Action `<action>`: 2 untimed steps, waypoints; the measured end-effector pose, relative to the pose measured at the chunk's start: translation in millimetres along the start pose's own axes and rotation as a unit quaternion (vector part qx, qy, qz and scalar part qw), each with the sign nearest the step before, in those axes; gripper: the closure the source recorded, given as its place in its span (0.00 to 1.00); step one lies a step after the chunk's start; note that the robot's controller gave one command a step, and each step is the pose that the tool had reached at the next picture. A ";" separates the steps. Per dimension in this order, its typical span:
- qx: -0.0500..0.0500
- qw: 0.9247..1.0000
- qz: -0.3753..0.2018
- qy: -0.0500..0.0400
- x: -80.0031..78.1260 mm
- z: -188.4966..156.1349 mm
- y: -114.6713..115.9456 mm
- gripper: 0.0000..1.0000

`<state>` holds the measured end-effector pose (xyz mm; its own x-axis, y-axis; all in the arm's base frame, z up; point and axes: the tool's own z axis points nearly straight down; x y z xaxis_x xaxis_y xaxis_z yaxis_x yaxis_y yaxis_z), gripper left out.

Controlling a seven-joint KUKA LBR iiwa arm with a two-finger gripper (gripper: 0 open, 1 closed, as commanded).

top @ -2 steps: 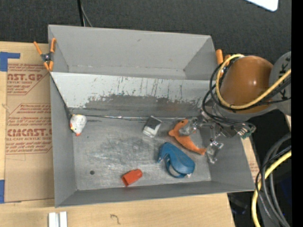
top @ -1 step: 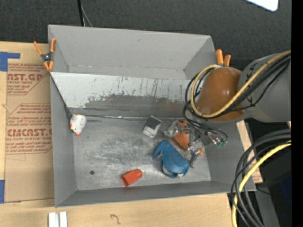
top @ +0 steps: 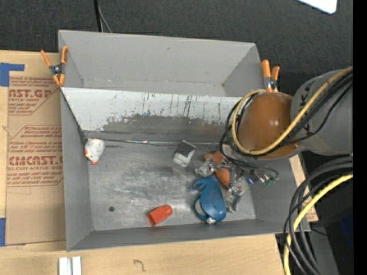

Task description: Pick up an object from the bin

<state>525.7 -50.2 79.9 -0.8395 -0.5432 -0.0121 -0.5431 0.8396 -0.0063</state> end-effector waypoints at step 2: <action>0.000 0.998 -0.056 0.004 5.0 -14.6 -27.4 0.00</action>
Offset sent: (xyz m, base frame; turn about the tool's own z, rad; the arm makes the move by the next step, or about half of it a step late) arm 0.0275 0.0212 -0.0099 -0.1249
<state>536.2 -75.9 94.6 -0.7740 -0.6332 -0.0033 -0.6332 0.7740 -0.0075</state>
